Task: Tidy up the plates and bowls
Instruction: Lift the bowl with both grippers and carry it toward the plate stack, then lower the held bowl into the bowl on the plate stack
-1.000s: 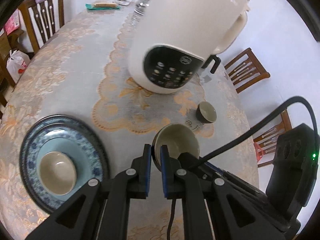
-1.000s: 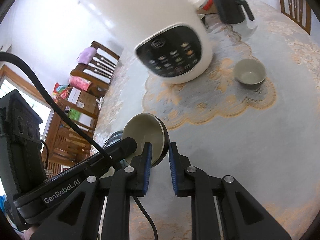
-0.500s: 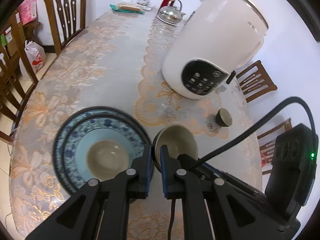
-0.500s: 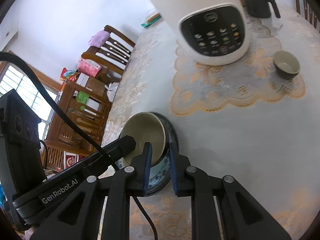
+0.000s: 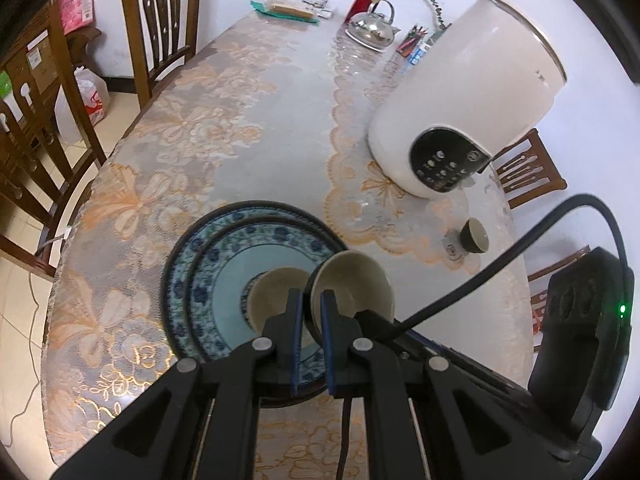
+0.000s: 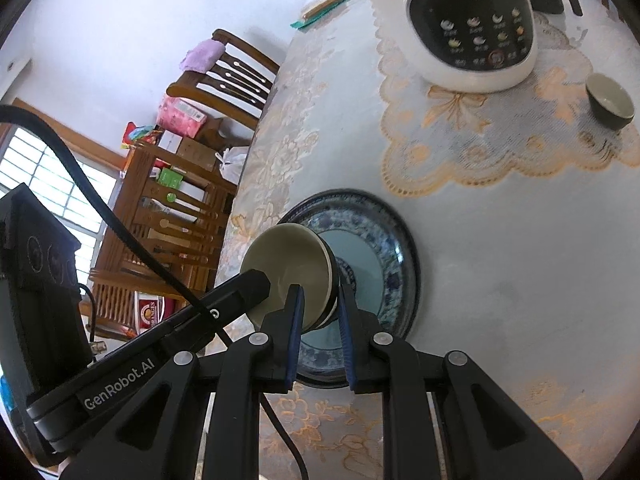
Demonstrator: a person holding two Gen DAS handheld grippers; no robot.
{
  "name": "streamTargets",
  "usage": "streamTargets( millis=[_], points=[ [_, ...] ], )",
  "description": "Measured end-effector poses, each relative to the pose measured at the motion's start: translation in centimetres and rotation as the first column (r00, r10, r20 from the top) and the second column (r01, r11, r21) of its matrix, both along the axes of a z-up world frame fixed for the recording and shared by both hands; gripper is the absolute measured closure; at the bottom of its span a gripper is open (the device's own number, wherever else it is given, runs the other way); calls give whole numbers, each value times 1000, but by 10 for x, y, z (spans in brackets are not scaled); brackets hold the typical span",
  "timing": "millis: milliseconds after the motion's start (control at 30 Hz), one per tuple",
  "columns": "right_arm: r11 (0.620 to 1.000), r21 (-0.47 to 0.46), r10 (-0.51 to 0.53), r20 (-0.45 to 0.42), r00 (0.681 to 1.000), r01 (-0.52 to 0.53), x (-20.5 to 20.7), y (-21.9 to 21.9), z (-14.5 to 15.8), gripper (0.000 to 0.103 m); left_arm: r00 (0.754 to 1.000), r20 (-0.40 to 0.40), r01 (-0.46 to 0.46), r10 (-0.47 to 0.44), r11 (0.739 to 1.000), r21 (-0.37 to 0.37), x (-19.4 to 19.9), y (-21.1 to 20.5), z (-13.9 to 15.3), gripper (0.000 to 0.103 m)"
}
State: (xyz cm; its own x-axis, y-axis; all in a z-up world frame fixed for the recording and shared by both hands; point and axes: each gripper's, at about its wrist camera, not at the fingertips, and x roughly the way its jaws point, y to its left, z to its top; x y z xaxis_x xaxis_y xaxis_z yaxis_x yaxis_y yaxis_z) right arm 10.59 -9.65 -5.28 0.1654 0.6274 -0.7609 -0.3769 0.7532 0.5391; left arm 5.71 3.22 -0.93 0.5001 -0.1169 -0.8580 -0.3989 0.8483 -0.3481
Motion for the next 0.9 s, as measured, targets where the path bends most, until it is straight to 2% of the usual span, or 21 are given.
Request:
streamTargets(
  millis=[433, 667, 900],
  points=[
    [997, -83, -8, -18, 1000, 6, 1, 25, -17, 83, 1000, -28, -10, 9, 1000, -24, -5, 21, -21, 96],
    [996, -86, -29, -5, 1000, 28, 0, 25, -15, 83, 999, -33, 1, -2, 999, -37, -4, 26, -25, 95],
    [995, -74, -65, 18, 998, 66, 0, 22, -9, 80, 999, -29, 26, -27, 1000, -17, -2, 25, -19, 93]
  ],
)
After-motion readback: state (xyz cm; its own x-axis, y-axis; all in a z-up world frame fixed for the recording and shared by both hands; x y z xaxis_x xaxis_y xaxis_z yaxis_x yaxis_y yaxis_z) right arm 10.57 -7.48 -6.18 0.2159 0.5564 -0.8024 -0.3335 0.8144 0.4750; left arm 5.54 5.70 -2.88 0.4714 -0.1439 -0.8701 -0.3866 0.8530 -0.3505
